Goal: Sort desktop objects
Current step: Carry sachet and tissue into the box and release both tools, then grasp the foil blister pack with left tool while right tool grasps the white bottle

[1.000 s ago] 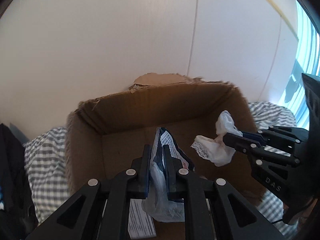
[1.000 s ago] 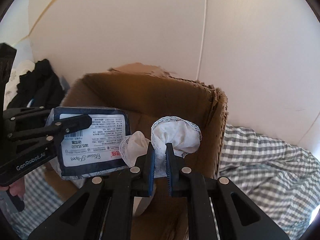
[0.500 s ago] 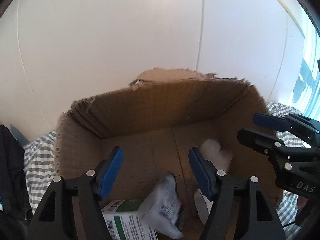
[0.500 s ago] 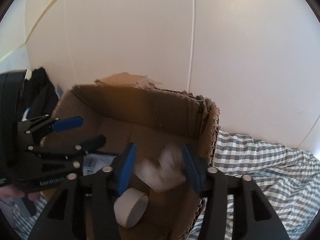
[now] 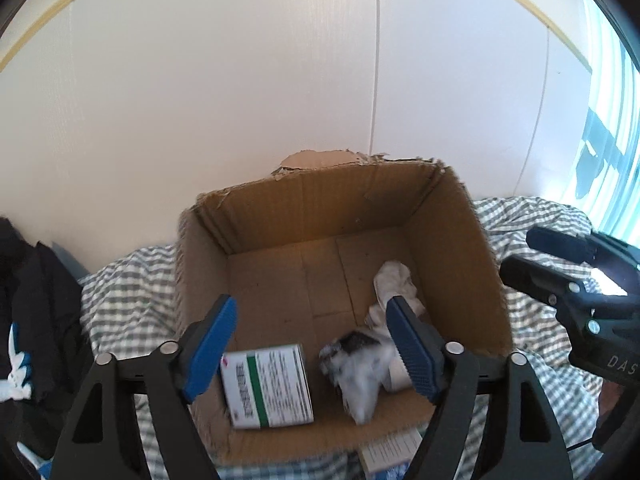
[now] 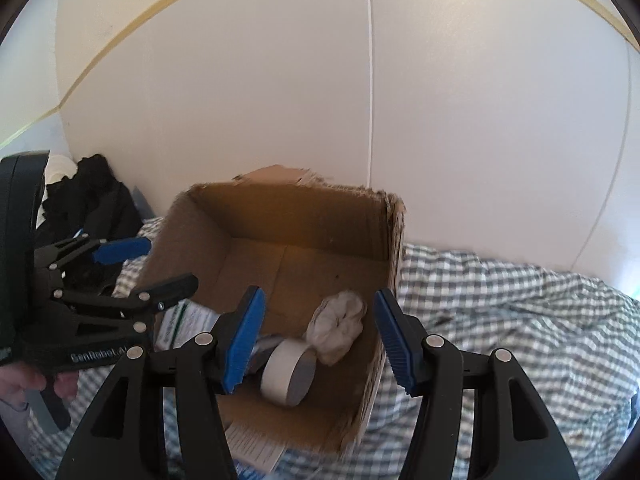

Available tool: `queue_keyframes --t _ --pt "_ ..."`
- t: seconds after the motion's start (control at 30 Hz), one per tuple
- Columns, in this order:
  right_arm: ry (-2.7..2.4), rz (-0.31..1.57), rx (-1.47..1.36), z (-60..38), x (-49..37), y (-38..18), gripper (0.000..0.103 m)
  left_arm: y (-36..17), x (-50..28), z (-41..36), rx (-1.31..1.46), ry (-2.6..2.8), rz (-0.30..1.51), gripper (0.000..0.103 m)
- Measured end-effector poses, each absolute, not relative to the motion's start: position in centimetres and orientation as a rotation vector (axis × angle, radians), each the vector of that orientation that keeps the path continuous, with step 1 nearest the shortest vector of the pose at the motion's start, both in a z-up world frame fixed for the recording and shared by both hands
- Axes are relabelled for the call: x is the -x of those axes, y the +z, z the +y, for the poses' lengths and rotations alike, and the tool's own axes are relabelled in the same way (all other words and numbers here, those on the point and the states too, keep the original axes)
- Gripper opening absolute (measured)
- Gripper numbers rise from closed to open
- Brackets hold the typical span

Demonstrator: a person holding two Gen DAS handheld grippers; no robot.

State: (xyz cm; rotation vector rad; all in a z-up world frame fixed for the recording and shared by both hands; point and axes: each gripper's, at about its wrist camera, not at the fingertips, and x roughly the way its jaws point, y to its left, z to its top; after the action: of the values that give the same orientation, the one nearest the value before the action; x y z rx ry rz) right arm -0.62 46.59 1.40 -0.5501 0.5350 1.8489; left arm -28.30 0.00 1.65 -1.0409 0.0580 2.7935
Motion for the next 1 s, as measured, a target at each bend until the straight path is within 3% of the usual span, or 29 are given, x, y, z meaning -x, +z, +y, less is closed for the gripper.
queue_keyframes --t 0.6,1.0 --pt "1.811 0.553 0.615 33.9 0.1 0.6 0.057 -1.5 15.1 -3.5 1.202 2.822 -0.112 0.091" --pt "1.838 0.648 0.648 31.0 2.4 -3.6 0.057 -10.1 10.1 -2.9 1.477 2.708 -0.231 0.091"
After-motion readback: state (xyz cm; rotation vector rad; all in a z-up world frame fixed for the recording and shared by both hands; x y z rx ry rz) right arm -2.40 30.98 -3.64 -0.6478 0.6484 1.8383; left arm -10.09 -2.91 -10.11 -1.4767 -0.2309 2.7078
